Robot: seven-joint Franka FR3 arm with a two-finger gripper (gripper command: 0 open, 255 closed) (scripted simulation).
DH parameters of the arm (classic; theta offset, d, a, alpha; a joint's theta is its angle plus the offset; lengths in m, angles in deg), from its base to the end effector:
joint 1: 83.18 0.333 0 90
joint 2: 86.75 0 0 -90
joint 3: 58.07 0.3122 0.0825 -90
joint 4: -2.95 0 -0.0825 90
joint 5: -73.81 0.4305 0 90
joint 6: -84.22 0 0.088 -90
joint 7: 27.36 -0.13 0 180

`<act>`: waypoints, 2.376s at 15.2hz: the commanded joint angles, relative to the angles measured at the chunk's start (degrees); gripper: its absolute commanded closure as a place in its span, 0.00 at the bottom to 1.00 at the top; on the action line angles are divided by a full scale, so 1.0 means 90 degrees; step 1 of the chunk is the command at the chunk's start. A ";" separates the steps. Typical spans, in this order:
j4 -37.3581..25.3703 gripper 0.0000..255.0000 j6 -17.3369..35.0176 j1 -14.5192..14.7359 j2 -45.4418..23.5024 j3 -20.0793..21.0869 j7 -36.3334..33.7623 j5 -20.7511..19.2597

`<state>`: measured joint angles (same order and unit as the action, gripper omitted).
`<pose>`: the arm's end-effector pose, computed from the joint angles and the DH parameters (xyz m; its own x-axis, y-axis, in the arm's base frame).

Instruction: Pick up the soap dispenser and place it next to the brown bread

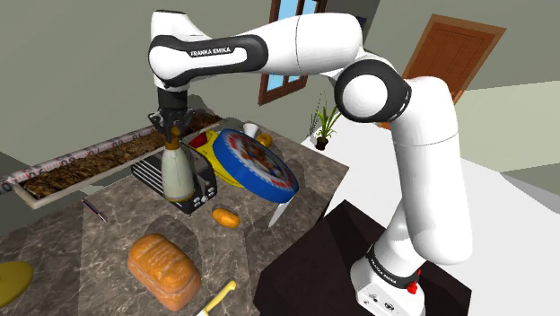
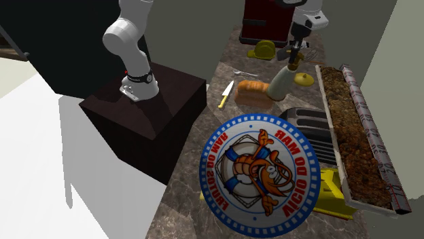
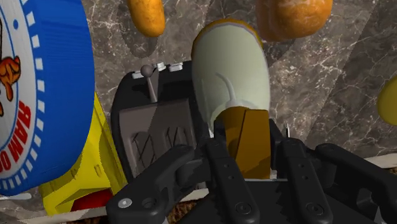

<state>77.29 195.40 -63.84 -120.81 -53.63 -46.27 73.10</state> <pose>0.7114 0.2996 0.3633 0.9966 0.0739 0.0371 0.0756 -0.9961 -0.0461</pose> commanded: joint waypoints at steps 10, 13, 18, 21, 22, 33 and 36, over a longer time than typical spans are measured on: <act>-0.1040 1.00 0.0006 0.0228 -0.1034 0.0003 -0.0214 -0.0080; -0.0886 1.00 0.0221 0.0226 -0.1095 0.0000 -0.0213 -0.0083; -0.0684 1.00 0.0557 0.0225 -0.1230 -0.0006 -0.0211 -0.0090; -0.0588 1.00 0.0749 0.0225 -0.1326 -0.0010 -0.0209 -0.0094; -0.0556 1.00 0.0813 0.0225 -0.1358 -0.0011 -0.0209 -0.0096; -0.0393 1.00 0.1437 0.0233 -0.1819 -0.0030 -0.0205 -0.0116; -0.0391 1.00 0.1589 0.0237 -0.1969 -0.0035 -0.0203 -0.0121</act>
<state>73.67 209.22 -61.75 -138.23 -53.93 -48.07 72.03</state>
